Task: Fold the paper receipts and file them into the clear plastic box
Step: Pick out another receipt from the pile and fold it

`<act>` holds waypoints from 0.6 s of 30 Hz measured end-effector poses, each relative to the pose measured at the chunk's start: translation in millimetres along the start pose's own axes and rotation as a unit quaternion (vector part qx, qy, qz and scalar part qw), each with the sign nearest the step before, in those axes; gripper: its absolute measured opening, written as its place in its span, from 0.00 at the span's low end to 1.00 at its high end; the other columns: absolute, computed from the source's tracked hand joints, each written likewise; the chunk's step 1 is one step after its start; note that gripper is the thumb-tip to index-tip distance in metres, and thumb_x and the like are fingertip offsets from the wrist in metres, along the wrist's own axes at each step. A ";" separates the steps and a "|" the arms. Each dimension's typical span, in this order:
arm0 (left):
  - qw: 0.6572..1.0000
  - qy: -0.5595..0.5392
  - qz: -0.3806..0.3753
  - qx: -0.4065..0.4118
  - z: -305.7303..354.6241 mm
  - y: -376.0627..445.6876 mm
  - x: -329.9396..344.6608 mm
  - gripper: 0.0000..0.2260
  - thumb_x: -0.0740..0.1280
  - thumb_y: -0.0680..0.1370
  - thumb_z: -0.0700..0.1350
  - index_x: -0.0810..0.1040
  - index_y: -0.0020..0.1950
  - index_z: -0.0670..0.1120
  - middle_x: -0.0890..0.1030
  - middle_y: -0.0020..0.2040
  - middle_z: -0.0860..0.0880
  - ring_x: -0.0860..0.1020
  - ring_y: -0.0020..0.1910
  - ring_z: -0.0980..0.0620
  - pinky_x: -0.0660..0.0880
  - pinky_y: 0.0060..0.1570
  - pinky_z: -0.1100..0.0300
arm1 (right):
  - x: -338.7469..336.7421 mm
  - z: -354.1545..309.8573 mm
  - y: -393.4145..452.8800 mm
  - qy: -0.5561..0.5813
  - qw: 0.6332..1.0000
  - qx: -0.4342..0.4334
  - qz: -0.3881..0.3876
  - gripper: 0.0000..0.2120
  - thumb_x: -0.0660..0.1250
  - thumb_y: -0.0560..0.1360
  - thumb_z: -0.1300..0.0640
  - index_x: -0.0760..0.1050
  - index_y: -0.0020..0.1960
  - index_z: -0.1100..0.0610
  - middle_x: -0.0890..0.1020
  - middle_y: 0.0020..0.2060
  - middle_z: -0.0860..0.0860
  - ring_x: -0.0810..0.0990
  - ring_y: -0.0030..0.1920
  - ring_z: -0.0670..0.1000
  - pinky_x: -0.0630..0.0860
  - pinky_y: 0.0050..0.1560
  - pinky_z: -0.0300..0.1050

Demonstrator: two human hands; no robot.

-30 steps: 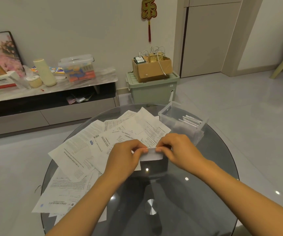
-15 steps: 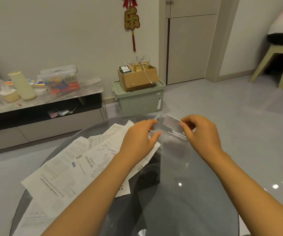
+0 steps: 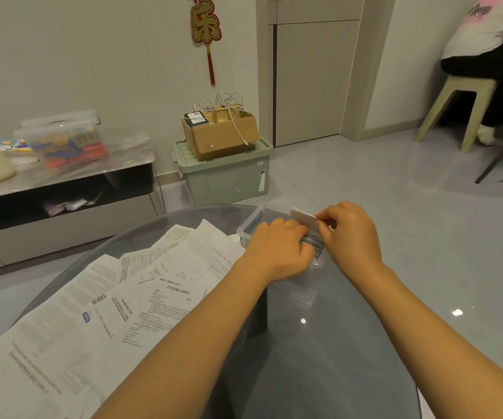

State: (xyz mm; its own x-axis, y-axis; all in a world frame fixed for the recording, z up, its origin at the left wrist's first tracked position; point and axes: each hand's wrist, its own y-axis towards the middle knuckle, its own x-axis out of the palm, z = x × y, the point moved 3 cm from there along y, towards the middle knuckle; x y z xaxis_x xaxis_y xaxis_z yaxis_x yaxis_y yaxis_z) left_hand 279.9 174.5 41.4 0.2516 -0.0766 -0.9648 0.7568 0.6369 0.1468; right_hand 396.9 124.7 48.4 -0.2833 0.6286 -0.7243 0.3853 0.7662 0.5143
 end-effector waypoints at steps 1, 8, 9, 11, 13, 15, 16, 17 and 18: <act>1.000 0.005 0.000 -0.001 -0.4 1.4 1.9 0.26 0.47 0.70 0.53 0.75 0.60 0.47 0.76 0.59 0.48 0.71 0.55 0.48 0.64 0.51 0.54 | 0.4 0.3 0.3 -0.001 1.000 0.000 0.000 0.06 0.67 0.73 0.64 0.82 0.47 0.62 0.79 0.41 0.57 0.76 0.47 0.56 0.69 0.42 0.44; 0.999 0.030 -0.020 -0.014 -0.2 5.6 5.5 0.29 0.44 0.71 0.55 0.76 0.61 0.47 0.73 0.59 0.48 0.67 0.57 0.49 0.66 0.55 0.52 | 3.9 -0.4 0.1 -0.011 1.000 0.000 -0.007 0.06 0.66 0.73 0.66 0.81 0.47 0.63 0.79 0.42 0.57 0.76 0.48 0.57 0.71 0.43 0.47; 0.999 0.027 -0.017 -0.012 -0.6 5.7 5.9 0.28 0.45 0.71 0.55 0.76 0.60 0.46 0.73 0.59 0.48 0.67 0.57 0.49 0.66 0.54 0.53 | 3.6 -1.0 -0.3 -0.012 1.000 0.001 -0.007 0.06 0.66 0.73 0.66 0.81 0.47 0.63 0.79 0.41 0.57 0.75 0.48 0.57 0.71 0.43 0.46; 1.000 0.019 -0.007 -0.007 -1.3 5.3 6.9 0.26 0.46 0.70 0.54 0.76 0.58 0.46 0.74 0.58 0.48 0.67 0.55 0.50 0.65 0.51 0.54 | 2.2 -2.4 -0.8 -0.015 1.000 0.000 -0.004 0.05 0.65 0.73 0.66 0.80 0.46 0.64 0.79 0.41 0.58 0.75 0.47 0.57 0.69 0.42 0.44; 1.000 0.013 0.002 -0.004 -1.5 5.0 7.9 0.24 0.47 0.70 0.54 0.75 0.55 0.46 0.74 0.57 0.49 0.66 0.52 0.52 0.63 0.48 0.56 | 1.8 -3.3 -0.6 -0.023 1.000 0.002 -0.011 0.05 0.65 0.73 0.66 0.80 0.46 0.64 0.78 0.42 0.58 0.75 0.48 0.57 0.68 0.43 0.44; 1.000 0.008 0.014 -0.001 -1.4 4.4 8.0 0.24 0.47 0.70 0.54 0.75 0.55 0.46 0.75 0.55 0.49 0.64 0.49 0.54 0.61 0.47 0.57 | 3.4 -3.9 1.1 -0.048 0.998 0.020 -0.042 0.07 0.65 0.74 0.64 0.81 0.47 0.63 0.77 0.44 0.57 0.74 0.50 0.56 0.68 0.43 0.43; 1.000 0.003 0.021 0.000 -1.3 4.2 8.1 0.24 0.47 0.70 0.54 0.75 0.56 0.46 0.75 0.55 0.48 0.62 0.49 0.54 0.61 0.47 0.57 | 3.5 -4.3 2.3 -0.066 0.996 0.031 -0.055 0.07 0.64 0.75 0.63 0.81 0.48 0.62 0.76 0.45 0.57 0.73 0.51 0.56 0.67 0.43 0.43; 1.000 -0.005 0.031 0.001 -1.7 4.0 8.5 0.25 0.47 0.70 0.55 0.75 0.56 0.45 0.75 0.55 0.48 0.62 0.48 0.54 0.60 0.46 0.58 | 3.3 -4.7 3.9 -0.089 0.993 0.041 -0.065 0.08 0.64 0.75 0.62 0.82 0.49 0.61 0.76 0.45 0.56 0.72 0.52 0.55 0.65 0.43 0.42; 0.999 -0.014 0.045 0.005 -2.2 3.8 9.0 0.27 0.45 0.69 0.56 0.75 0.56 0.45 0.74 0.55 0.49 0.63 0.49 0.54 0.60 0.46 0.58 | 2.5 -5.1 5.6 -0.118 0.989 0.047 -0.073 0.08 0.64 0.75 0.61 0.82 0.49 0.59 0.75 0.46 0.55 0.72 0.53 0.55 0.65 0.43 0.42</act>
State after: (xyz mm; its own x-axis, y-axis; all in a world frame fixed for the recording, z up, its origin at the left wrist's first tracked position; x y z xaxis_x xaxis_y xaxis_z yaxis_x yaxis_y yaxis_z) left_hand 283.7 177.9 32.7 0.3353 -0.0416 -0.9412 0.7366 0.6344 0.2343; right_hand 393.9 131.2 51.8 -0.1339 0.4545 -0.8806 0.4388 0.8239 0.3586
